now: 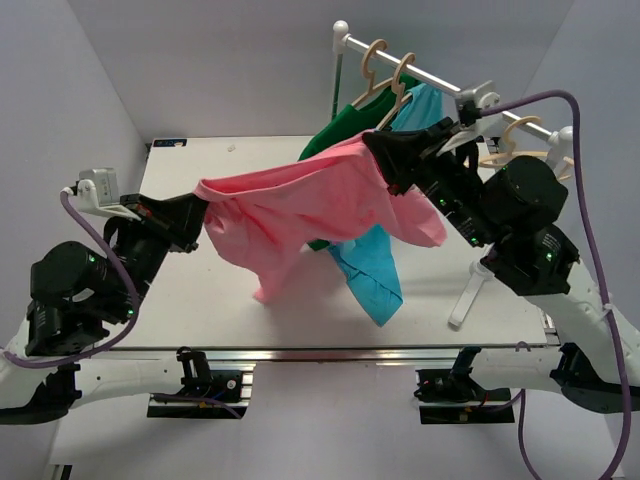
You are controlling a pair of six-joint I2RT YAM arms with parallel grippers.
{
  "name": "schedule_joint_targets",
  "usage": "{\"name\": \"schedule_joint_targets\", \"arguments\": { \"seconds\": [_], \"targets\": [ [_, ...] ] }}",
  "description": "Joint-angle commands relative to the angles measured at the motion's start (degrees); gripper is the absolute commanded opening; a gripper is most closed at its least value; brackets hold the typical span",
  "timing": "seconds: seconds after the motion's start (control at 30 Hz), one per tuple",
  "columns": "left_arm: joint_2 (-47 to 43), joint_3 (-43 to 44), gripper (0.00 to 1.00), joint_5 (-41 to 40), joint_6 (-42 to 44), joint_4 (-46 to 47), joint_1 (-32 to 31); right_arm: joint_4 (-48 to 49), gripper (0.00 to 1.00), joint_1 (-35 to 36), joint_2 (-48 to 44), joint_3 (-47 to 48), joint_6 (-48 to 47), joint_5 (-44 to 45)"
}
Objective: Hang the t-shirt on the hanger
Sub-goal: Flatten out the T-shirt at the center of the board.
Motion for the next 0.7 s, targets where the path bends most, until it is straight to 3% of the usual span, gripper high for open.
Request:
{"name": "schedule_joint_targets", "arguments": {
  "seconds": [0.0,0.13,0.23,0.3,0.33,0.37,0.43,0.47,0.5,0.53,0.57,0.63,0.67],
  "targets": [
    [3.3,-0.6,0.0,-8.8,11.7,7.1,-0.1,-7.2,0.0,0.0,5.7,3.8,-5.3,-2.0],
    [4.9,-10.2,0.0,-27.9,14.9,20.5,0.0,-5.1,0.0,-0.1,14.5,4.5,-6.6,0.5],
    [3.1,-15.9,0.0,-33.3,18.6,28.8,0.2,-1.0,0.0,-0.7,21.7,8.5,-8.7,1.5],
    [1.3,-18.8,0.0,-30.3,20.4,33.1,2.0,1.8,0.0,-2.1,25.3,11.2,-8.8,0.0],
    [0.6,-22.8,0.0,-29.3,25.1,42.5,2.8,1.8,0.0,-2.4,29.4,15.7,-8.5,-1.5],
    [1.2,-23.9,0.0,-27.9,28.3,44.4,4.8,1.3,0.0,-2.7,31.6,18.4,-8.5,-1.7],
    [4.9,-21.8,0.0,-27.7,22.4,37.5,8.4,-0.3,0.0,-3.1,37.4,22.8,-8.6,-1.6],
    [10.7,-19.4,0.0,-19.3,16.1,29.2,15.9,-0.2,0.0,-3.2,38.8,24.7,-8.9,-1.1],
    [14.3,-16.6,0.0,-12.8,4.5,22.1,21.4,0.3,0.0,-3.5,39.8,25.1,-9.2,-1.1],
    [17.9,-14.2,0.0,-5.8,1.1,13.6,28.6,1.8,0.0,-3.6,41.3,25.3,-9.7,-1.2],
    [24.4,-10.0,0.0,8.4,-2.6,10.4,42.5,2.6,0.0,-4.1,42.0,26.5,-10.6,-0.9],
    [28.7,-8.5,0.0,23.2,-5.5,11.4,55.5,4.1,0.0,-4.9,44.5,29.4,-11.1,-0.8],
    [30.3,-7.3,0.0,29.3,-6.2,13.1,65.5,5.0,0.0,-6.0,45.5,31.2,-11.7,-1.6]
  ]
}}
